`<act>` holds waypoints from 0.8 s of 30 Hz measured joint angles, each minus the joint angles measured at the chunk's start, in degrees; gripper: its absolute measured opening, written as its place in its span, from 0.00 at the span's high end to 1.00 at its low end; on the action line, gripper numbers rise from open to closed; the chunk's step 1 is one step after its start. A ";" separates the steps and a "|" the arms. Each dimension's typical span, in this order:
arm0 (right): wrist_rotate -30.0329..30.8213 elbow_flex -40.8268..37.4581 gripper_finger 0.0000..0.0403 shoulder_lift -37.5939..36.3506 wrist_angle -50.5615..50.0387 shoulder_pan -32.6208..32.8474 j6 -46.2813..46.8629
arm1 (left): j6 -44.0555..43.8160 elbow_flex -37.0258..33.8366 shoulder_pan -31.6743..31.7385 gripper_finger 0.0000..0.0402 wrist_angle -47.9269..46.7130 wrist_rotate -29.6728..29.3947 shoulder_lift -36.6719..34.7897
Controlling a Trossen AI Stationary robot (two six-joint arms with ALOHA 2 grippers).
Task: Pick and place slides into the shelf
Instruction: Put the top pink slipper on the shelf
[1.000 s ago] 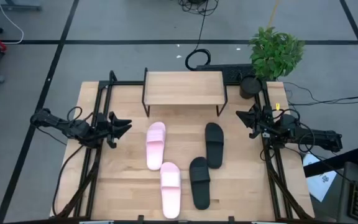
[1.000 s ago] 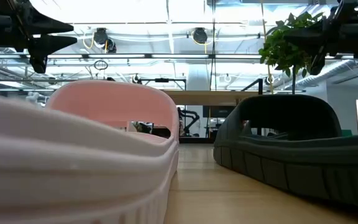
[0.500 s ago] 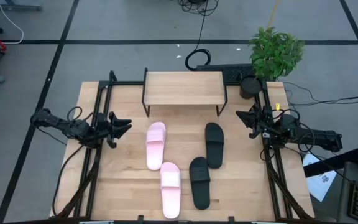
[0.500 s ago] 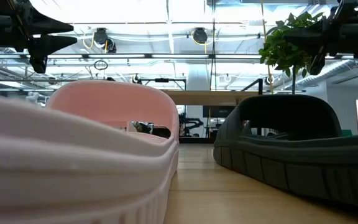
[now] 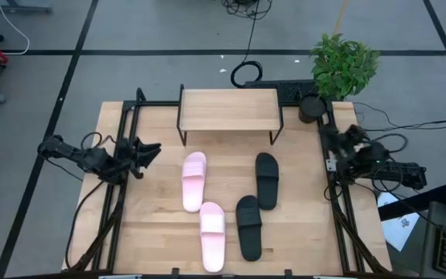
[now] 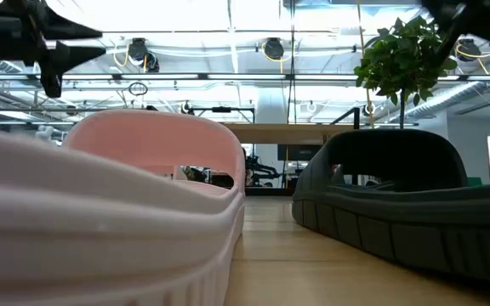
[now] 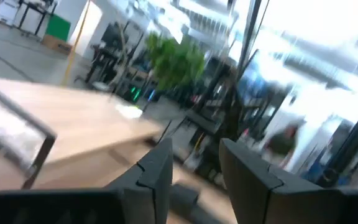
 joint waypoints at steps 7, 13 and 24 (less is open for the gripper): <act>-3.31 1.25 1.00 6.85 15.77 0.07 -3.65 | -0.59 0.02 0.00 0.68 16.93 -1.07 0.00; -9.20 12.51 1.00 21.15 19.86 0.09 -8.39 | 2.81 5.41 -0.02 0.68 20.67 12.81 0.00; -31.06 37.56 1.00 40.43 18.70 0.11 -12.90 | -11.47 39.38 -2.95 0.68 -38.87 12.16 23.26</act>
